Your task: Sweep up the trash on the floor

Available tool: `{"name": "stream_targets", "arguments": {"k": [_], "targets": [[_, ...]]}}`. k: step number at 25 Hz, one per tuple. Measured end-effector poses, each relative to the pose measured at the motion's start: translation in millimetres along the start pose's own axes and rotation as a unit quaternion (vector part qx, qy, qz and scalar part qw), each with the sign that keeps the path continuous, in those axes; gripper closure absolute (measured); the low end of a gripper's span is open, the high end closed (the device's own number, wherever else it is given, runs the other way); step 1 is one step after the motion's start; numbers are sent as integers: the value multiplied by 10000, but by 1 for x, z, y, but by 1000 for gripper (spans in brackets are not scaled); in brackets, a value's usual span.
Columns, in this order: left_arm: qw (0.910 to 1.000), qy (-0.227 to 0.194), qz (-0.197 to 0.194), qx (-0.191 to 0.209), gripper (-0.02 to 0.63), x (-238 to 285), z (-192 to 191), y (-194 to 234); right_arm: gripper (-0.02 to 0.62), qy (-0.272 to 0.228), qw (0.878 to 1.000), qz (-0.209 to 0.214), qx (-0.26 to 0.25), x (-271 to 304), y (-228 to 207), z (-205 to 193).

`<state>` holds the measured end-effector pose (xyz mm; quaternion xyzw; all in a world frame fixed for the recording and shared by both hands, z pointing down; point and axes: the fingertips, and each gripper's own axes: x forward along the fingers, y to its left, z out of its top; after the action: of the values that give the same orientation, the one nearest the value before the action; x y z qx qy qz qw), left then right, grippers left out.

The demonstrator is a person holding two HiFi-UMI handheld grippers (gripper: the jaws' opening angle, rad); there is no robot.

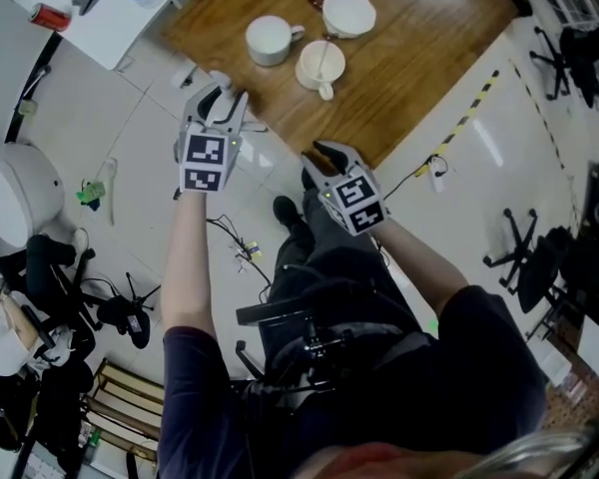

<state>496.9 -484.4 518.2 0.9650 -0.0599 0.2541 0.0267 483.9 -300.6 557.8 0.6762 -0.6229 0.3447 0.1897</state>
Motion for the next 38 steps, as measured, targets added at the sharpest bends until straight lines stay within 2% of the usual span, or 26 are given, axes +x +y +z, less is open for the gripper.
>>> {"name": "stream_targets", "arguments": {"k": [4,5,10,15,20,29,38], "targets": [[9997,113,185,89,459,-1,-7,7,456,41,10000,36,0,4,-2,0],[9997,94,237,46,442,-4,-8,9,456,77,10000,56,-7,4,-2,-1],[9978,-77,619,-212,439,-17,-7,29,456,116,9998,138,-79,9,2,-1],[9978,-220,337,-518,439,-13,-6,28,456,195,9995,187,-130,8,4,-3],[9985,-91,248,-474,439,2,-4,32,456,164,9997,142,-113,3,0,-5],[9984,-58,419,-388,439,-11,-9,29,456,218,9997,87,-102,-2,-8,-13],[9980,-18,506,-377,433,-42,-15,22,456,-45,9988,183,-449,-6,7,16]]}}
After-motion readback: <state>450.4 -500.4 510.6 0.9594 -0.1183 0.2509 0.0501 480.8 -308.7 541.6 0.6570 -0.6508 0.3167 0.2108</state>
